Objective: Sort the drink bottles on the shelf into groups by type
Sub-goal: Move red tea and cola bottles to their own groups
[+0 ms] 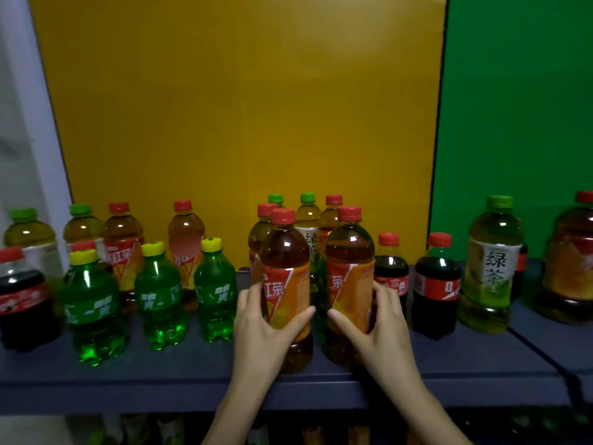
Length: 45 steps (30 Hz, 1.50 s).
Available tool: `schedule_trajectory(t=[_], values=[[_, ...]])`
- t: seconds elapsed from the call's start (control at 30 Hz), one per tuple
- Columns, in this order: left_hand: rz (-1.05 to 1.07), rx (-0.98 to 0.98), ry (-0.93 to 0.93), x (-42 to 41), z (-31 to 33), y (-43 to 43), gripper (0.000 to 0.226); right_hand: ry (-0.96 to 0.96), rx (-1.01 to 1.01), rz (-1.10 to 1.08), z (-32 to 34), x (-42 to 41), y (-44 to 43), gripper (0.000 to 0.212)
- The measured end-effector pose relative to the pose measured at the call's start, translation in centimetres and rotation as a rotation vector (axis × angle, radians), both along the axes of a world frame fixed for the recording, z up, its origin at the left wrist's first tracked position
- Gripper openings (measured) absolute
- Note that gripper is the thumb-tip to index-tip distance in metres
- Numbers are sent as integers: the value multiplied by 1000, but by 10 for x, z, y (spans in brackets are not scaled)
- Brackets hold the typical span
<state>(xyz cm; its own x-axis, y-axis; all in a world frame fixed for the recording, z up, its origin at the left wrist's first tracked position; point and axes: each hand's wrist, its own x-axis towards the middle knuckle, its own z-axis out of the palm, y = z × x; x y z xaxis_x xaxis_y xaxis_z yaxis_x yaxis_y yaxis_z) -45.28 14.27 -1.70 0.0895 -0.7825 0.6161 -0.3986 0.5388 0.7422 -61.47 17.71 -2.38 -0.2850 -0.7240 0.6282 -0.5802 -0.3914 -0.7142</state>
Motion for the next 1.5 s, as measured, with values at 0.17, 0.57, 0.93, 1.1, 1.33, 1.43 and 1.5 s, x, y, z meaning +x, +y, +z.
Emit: schedule_trajectory(t=[0.17, 0.57, 0.93, 1.1, 1.33, 1.43, 1.5], values=[[126, -2, 4, -12, -5, -6, 87, 19, -17, -76, 0, 8, -4, 72], [299, -43, -71, -39, -5, -10, 74, 89, -32, -114, -1, 2, -13, 63], [-159, -267, -148, -117, -20, 44, 39, 18, -220, -287, 6, -99, 14, 50], [-138, -91, -145, -161, -23, 33, 74, -1, -42, -164, -1, -123, 3, 74], [-94, 157, -43, -179, -14, -1, 88, -90, 121, 34, -7, -134, -4, 76], [-108, 187, 9, -181, -11, -10, 84, -125, 171, 71, -6, -134, -4, 69], [-121, 192, 18, -182, -10, -11, 80, -118, 176, 68, -6, -133, -4, 64]])
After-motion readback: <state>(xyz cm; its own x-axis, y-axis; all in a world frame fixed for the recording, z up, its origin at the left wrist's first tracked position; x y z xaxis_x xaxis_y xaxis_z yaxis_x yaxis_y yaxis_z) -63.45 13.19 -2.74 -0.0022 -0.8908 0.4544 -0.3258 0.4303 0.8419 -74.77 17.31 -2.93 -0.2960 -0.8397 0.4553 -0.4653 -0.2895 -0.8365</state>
